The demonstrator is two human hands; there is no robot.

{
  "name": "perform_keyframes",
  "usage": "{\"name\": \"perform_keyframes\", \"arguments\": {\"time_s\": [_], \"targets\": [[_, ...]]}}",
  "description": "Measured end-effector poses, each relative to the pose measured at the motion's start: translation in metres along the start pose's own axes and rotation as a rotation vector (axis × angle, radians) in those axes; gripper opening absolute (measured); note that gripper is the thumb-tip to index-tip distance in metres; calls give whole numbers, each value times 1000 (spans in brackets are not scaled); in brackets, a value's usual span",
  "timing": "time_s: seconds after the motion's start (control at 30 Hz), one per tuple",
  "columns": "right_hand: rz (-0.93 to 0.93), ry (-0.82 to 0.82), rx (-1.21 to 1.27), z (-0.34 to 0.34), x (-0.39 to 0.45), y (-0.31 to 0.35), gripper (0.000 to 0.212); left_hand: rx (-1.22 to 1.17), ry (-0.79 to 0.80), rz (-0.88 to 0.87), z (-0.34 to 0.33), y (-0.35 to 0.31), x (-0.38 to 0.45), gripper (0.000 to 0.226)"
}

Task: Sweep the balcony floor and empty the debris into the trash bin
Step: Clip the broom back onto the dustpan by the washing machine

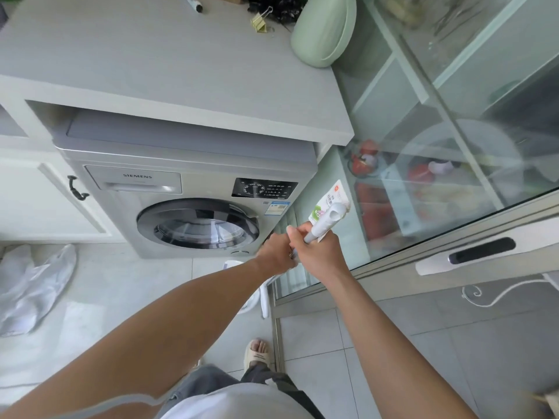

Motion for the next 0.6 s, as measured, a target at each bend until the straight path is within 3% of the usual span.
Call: {"name": "perform_keyframes", "arguments": {"time_s": [0.23,0.47,0.6], "targets": [[20,210,-15,-6,19,-26,11,-6,-6,102,-22,5,9,16],[22,154,56,10,31,-55,20,82,-78,103,-28,-19,15,25],[101,142,-8,14,38,-58,31,114,-77,112,-33,-29,18,11]]}}
Point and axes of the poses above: each hand's wrist, its own x-axis towards the middle knuckle, its own z-axis out of the back of the hand, y = z × x, the point moved 9 cm from there along x, towards the middle knuckle, and after that the axes turned 2 degrees about -z, right-handed, at the moved point
